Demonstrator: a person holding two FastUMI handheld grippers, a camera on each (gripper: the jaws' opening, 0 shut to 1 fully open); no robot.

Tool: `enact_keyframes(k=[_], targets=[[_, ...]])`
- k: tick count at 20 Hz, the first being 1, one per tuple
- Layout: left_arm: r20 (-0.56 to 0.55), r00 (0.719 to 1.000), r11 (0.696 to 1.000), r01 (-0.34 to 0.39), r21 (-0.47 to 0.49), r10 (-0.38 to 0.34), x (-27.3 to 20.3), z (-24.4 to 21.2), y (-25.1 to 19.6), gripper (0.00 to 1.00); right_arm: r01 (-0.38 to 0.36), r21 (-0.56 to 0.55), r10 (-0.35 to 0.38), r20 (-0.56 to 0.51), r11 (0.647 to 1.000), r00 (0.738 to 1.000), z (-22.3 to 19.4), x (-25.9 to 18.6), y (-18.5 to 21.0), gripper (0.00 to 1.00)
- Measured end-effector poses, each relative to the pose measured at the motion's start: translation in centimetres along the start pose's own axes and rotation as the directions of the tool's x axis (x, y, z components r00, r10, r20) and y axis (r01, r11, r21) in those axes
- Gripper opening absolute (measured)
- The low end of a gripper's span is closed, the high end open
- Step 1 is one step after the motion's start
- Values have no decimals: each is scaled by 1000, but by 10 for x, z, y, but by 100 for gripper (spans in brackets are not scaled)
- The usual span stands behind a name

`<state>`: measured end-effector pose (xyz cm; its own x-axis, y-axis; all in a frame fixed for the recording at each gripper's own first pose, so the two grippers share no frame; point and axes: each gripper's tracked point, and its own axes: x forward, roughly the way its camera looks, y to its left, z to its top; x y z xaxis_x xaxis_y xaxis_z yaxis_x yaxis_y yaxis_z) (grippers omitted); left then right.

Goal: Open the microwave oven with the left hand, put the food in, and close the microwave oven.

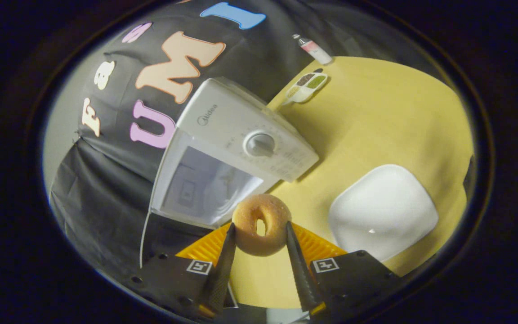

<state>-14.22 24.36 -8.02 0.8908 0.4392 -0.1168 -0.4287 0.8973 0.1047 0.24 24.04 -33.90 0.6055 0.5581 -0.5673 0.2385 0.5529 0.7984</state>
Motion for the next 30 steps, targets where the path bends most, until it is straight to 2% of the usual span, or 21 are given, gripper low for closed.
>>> enact_keyframes(k=[1,2,4,5,10,14,15,16,17,18,20,22,25,28,29,30], targets=[[-4,1000,1000,1,-9,-1,0,-3,2,97,-9,23,9,-2,1000,1000,-2,4,11,66],[-10,1000,1000,7,-29,-7,-2,-6,1,100,-15,42,15,3,999,1000,-2,7,21,66],[-30,999,997,19,-78,-21,-3,-14,-4,97,-32,55,30,27,998,999,1,21,42,63],[-41,999,995,24,-100,-28,-2,-19,-6,97,-39,56,37,38,998,999,2,30,51,65],[-76,995,982,52,-181,-66,1,-35,-7,97,-24,0,24,131,1000,991,10,86,79,65],[-71,994,988,69,-135,-79,10,-37,0,96,21,-67,-6,216,998,976,8,127,87,65],[-72,993,989,80,-123,-90,12,-36,-2,96,22,-92,1,241,995,970,6,133,93,62],[-75,992,990,93,-109,-102,13,-35,-4,96,36,-138,1,263,990,965,1,141,98,65],[-72,991,990,106,-94,-113,16,-35,-7,96,44,-183,8,274,982,962,-6,150,103,62],[-64,990,989,120,-81,-126,17,-31,-10,96,52,-214,11,284,975,959,-11,159,104,65],[-51,988,988,143,-48,-146,21,-27,-16,96,62,-229,6,289,972,957,-18,176,102,59],[-52,985,986,165,-22,-165,22,-27,-22,96,87,-242,-8,311,966,950,-18,189,100,59],[-54,980,982,189,-17,-189,23,-28,-28,95,103,-263,-18,307,959,952,-20,207,102,59],[-62,979,981,191,-38,-193,27,-29,-30,96,141,-324,-32,320,936,947,-19,217,98,59],[-60,980,981,188,-42,-190,28,-27,-30,96,153,-333,-38,327,930,944,-17,216,98,60],[-55,981,982,184,-41,-186,28,-24,-31,96,153,-341,-35,328,928,944,-18,223,96,65]])
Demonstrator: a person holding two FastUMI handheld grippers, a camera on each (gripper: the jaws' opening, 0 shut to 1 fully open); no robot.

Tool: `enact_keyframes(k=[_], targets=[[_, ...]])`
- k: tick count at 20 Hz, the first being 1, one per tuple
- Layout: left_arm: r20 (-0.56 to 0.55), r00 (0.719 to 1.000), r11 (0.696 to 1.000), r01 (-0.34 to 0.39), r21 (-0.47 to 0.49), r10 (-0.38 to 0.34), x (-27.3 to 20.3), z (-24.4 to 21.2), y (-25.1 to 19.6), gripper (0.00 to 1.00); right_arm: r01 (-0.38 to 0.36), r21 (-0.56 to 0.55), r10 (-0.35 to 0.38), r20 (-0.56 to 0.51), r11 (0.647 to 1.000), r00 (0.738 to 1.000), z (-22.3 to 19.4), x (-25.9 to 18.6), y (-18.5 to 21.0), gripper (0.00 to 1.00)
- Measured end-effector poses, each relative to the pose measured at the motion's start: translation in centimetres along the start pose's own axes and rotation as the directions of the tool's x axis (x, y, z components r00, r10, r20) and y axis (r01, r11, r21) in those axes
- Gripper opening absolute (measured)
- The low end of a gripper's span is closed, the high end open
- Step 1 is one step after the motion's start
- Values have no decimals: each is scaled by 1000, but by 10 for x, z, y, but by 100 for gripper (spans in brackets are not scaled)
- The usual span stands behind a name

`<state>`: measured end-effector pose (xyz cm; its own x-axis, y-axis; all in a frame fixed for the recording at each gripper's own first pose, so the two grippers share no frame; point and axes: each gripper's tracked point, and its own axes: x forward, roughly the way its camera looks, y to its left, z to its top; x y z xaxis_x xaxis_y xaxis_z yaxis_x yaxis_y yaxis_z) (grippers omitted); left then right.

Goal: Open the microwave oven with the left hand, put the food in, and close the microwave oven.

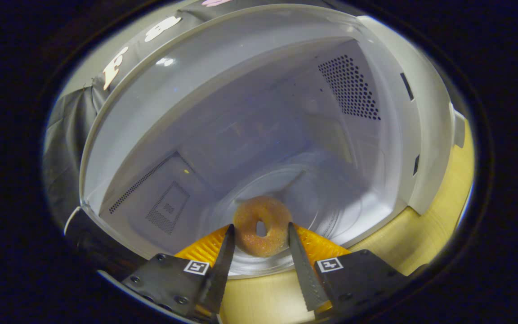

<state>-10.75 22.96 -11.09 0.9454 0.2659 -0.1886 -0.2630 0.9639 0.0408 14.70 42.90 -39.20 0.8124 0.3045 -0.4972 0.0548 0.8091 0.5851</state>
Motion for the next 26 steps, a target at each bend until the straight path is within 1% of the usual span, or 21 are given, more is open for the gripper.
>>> enact_keyframes(k=[2,3,4,5,6,7,10,12,14,15,16,17,18,19,20,23,25,26], targets=[[2,1000,1000,-8,9,8,-1,3,-2,96,8,-48,-7,14,999,1000,0,2,-1,66],[2,1000,1000,-11,13,11,-2,3,-1,96,34,-82,-32,19,996,999,0,3,-5,66],[1,1000,1000,-12,14,12,-3,4,-2,96,45,-105,-43,21,993,999,0,4,-6,67],[-1,1000,1000,-12,14,12,-4,2,-2,96,51,-126,-49,22,991,999,0,4,-6,82],[-3,1000,1000,-10,13,10,-6,2,-4,96,51,-144,-49,20,988,999,-1,3,-4,82],[-6,1000,1000,-8,14,8,-7,0,-4,96,49,-162,-45,23,986,999,-2,3,-3,88],[-5,1000,1000,-1,27,1,-8,4,-9,97,28,-214,-21,37,977,999,0,-8,0,87],[1,1000,999,9,40,-9,-10,7,-13,96,11,-279,5,58,960,998,6,-20,3,87],[1,1000,998,22,51,-22,-10,8,-16,95,-14,-356,44,74,934,996,9,-40,3,87],[3,1000,998,30,56,-30,-9,10,-19,96,-30,-409,72,89,912,993,13,-54,4,87],[10,999,997,37,66,-37,-9,13,-21,95,-45,-450,100,100,892,990,15,-65,7,87],[14,999,996,42,77,-43,-9,14,-21,95,-57,-493,124,104,868,987,19,-78,8,91],[24,999,995,45,85,-48,-9,16,-20,95,-66,-527,144,107,847,984,24,-97,8,87],[31,998,995,48,85,-51,-8,16,-19,94,-77,-539,162,112,839,980,27,-112,10,91],[39,998,996,47,77,-50,-8,17,-16,94,-91,-549,188,122,831,975,34,-130,14,88],[48,998,998,49,44,-51,-3,10,-5,94,-121,-582,250,146,804,957,68,-172,24,87],[30,999,996,42,78,-44,2,-4,6,94,-142,-598,286,153,789,946,94,-199,29,87],[17,1000,994,12,110,-14,1,-12,18,92,-143,-604,302,169,784,938,111,-212,32,87]])
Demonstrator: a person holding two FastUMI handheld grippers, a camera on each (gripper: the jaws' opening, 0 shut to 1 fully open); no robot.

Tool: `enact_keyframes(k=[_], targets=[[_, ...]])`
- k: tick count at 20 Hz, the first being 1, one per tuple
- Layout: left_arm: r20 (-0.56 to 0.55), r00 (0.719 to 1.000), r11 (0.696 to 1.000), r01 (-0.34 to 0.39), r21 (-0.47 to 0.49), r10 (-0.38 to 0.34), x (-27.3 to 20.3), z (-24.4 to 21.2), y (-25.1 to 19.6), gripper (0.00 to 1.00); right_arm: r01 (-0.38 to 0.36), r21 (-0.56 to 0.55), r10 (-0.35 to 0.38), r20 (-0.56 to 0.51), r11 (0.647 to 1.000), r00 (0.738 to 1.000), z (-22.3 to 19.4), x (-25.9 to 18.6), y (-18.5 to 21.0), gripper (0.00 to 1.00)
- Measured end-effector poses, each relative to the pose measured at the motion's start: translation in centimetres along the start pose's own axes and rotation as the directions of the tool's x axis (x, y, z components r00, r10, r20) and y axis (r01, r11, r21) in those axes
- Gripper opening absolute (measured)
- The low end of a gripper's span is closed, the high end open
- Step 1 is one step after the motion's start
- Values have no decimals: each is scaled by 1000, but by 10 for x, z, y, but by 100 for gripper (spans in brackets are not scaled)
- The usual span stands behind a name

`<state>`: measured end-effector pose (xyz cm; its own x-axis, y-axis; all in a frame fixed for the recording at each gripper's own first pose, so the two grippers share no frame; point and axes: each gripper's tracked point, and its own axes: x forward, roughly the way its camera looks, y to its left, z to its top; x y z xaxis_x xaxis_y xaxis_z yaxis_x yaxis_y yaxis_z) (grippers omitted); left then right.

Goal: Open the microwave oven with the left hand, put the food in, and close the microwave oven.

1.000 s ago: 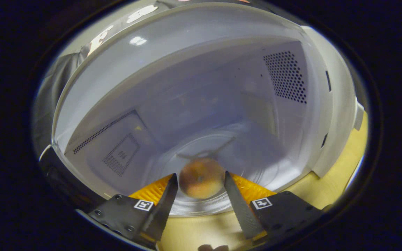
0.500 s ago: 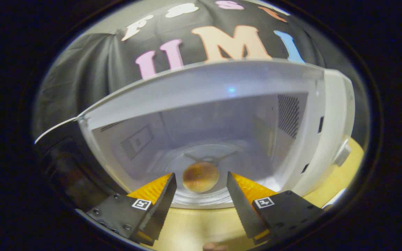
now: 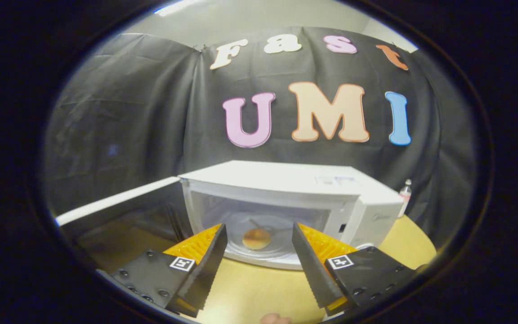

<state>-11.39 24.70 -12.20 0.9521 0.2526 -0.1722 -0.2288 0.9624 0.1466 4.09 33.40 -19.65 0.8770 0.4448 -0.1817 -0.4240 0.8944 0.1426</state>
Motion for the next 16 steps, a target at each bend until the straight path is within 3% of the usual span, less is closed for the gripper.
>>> enact_keyframes(k=[1,3,4,6,8,10,12,13,16], targets=[[-13,1000,999,-17,27,17,8,-9,9,73,4,-9,-4,30,1000,1000,19,-12,-14,87],[-88,996,999,-16,34,19,13,-39,13,53,27,-18,-26,88,999,996,54,-29,-40,87],[-128,992,1000,9,12,-8,16,-55,6,49,46,-20,-44,102,999,994,65,-40,-51,87],[-246,969,998,18,-67,-34,21,-93,-1,0,96,-30,-91,118,995,989,81,-54,-80,91],[-316,947,994,29,-102,-60,36,-119,-16,0,138,-44,-130,144,989,981,96,-70,-107,87],[-343,939,999,18,-34,-28,45,-133,-21,0,186,-73,-170,184,980,968,114,-84,-135,87],[-353,935,998,57,18,-48,49,-137,-33,0,234,-90,-211,208,968,955,122,-95,-162,91],[-353,933,996,83,22,-70,49,-135,-43,0,251,-89,-228,212,964,950,124,-98,-174,87],[-362,922,987,158,22,-139,47,-133,-84,0,285,-70,-264,219,956,939,130,-108,-196,87]])
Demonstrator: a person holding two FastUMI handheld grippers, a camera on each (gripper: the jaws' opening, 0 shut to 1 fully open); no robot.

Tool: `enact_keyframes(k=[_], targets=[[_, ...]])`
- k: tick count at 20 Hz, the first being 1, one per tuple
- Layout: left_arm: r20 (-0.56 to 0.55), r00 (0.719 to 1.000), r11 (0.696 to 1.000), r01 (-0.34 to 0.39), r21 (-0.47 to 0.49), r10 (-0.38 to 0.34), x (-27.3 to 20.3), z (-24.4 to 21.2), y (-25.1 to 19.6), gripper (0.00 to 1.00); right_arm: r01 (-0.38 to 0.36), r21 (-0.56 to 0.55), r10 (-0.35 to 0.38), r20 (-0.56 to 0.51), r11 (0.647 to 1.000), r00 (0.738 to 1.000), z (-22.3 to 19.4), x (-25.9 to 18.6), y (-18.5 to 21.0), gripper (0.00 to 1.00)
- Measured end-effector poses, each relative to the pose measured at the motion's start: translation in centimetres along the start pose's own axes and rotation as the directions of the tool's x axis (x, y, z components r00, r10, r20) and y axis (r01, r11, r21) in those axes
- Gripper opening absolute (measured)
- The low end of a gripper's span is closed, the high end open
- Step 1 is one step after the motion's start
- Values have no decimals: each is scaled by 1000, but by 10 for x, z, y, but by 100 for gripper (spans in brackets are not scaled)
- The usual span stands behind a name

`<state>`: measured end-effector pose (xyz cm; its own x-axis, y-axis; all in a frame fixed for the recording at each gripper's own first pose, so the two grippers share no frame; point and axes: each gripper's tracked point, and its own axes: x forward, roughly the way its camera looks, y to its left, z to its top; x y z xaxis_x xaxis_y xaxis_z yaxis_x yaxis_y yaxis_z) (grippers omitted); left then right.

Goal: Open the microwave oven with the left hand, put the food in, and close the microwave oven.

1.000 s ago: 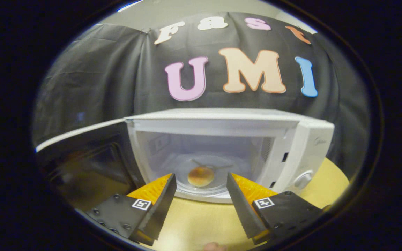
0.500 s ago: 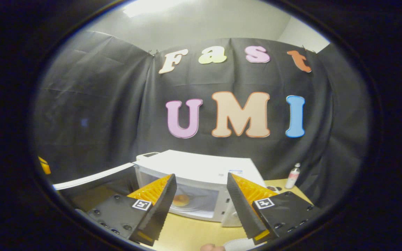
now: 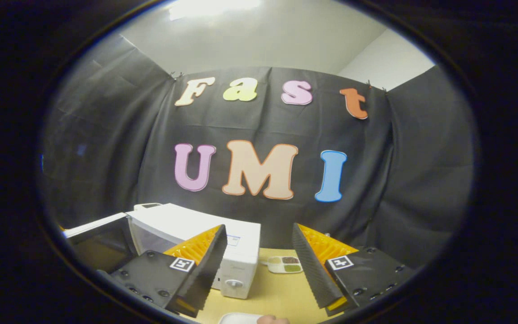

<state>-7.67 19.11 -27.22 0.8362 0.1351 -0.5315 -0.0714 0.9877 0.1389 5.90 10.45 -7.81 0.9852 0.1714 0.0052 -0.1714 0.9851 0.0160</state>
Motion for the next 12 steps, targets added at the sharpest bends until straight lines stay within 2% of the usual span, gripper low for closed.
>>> enact_keyframes(k=[2,5,12], targets=[[-1,999,999,39,28,-39,6,2,-28,0,19,-4,-19,11,1000,1000,5,0,-15,91],[-7,995,990,101,94,-101,15,7,-76,0,34,-4,-34,8,999,999,7,2,-35,87],[11,964,940,256,225,-265,48,40,-170,0,94,-30,-94,4,995,996,2,0,-87,88]])
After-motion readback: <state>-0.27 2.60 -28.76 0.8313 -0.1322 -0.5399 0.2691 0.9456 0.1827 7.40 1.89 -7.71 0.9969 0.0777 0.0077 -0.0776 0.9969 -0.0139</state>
